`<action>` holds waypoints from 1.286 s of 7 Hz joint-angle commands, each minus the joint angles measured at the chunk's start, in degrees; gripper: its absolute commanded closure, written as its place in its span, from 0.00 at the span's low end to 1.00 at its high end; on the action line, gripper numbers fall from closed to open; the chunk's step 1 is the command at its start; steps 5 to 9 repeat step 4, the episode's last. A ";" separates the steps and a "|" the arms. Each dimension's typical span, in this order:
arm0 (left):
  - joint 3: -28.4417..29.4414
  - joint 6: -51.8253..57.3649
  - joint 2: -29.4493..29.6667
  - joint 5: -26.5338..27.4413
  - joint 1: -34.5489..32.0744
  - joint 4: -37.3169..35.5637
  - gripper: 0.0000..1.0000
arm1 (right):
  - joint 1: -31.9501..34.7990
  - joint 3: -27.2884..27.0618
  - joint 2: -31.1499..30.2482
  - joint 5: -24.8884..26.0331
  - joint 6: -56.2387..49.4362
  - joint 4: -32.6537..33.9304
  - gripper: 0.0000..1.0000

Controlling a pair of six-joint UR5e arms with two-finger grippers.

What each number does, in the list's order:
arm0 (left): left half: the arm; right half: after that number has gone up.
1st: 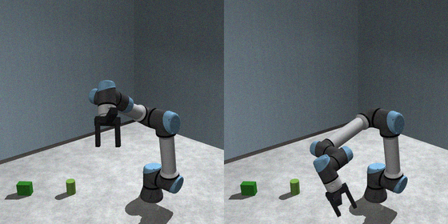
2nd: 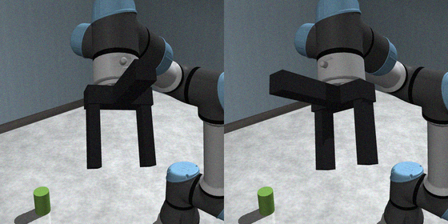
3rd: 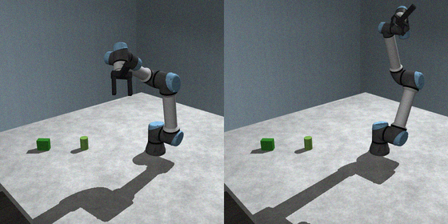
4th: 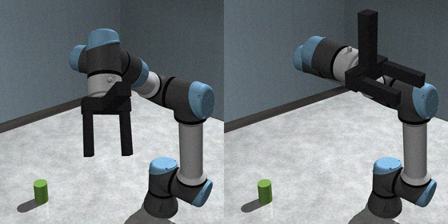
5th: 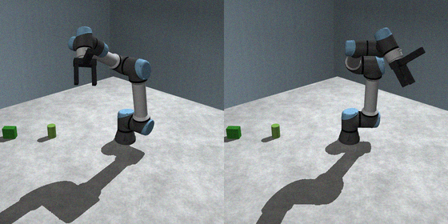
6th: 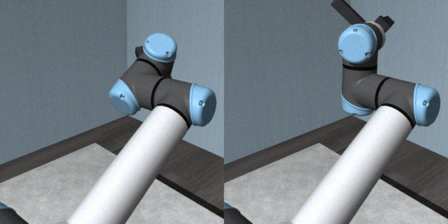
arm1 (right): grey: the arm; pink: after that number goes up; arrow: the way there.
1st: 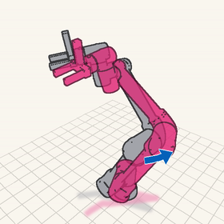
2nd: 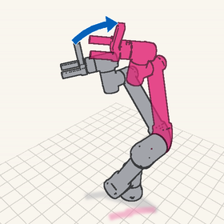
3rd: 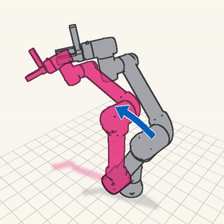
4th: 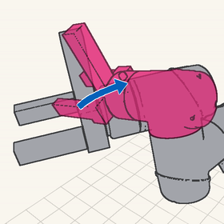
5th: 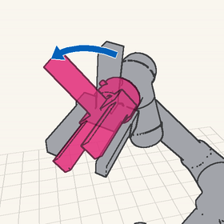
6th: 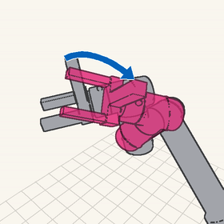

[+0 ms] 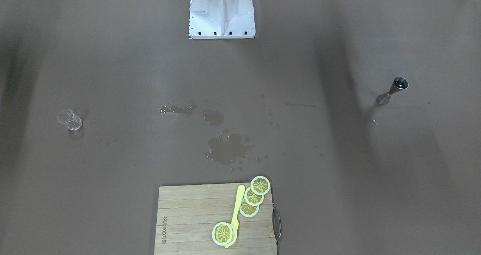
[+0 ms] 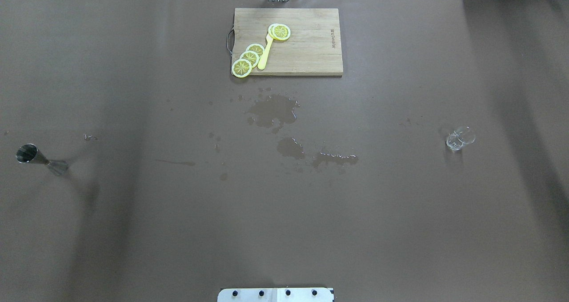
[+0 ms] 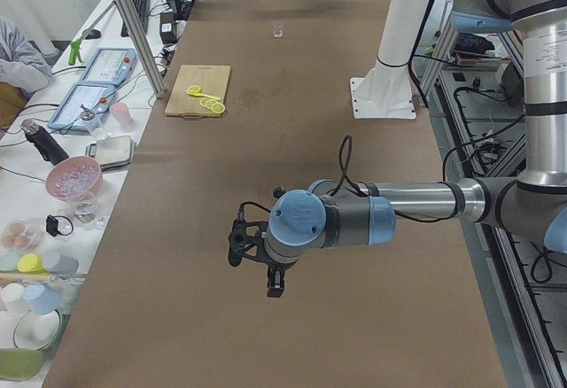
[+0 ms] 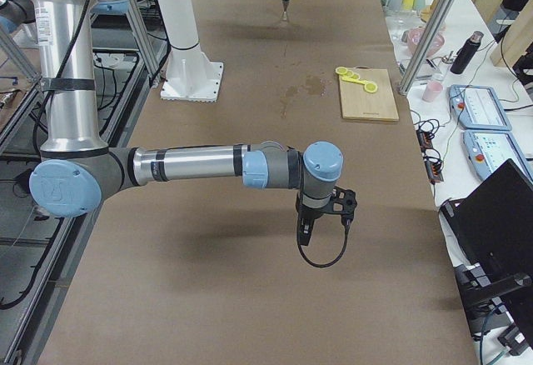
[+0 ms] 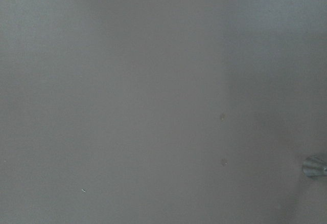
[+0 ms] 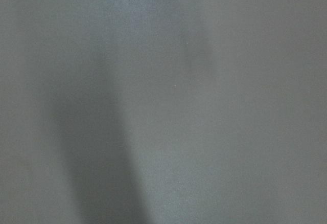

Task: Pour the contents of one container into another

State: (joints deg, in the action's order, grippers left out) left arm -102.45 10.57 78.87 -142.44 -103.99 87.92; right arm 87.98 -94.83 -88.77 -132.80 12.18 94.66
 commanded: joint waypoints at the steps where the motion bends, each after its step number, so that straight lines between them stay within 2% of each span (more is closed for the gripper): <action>1: -0.99 0.50 -2.04 0.14 -0.16 0.05 0.01 | 0.00 0.00 0.00 0.00 0.21 0.08 0.00; 2: -5.78 0.42 -2.05 0.75 -0.16 -0.12 0.01 | 0.00 0.00 0.00 0.00 0.29 0.00 0.00; 3: -9.66 -0.28 -5.27 0.67 -0.16 -3.08 0.01 | 0.00 0.09 0.00 0.00 0.30 0.08 0.00; 4: -10.57 0.07 -8.18 0.67 -0.16 -5.11 0.01 | 0.00 0.52 0.00 -0.09 0.30 0.00 0.00; 9: -10.57 0.07 -8.18 0.67 -0.16 -5.11 0.01 | 0.00 0.52 0.00 -0.09 0.30 0.00 0.00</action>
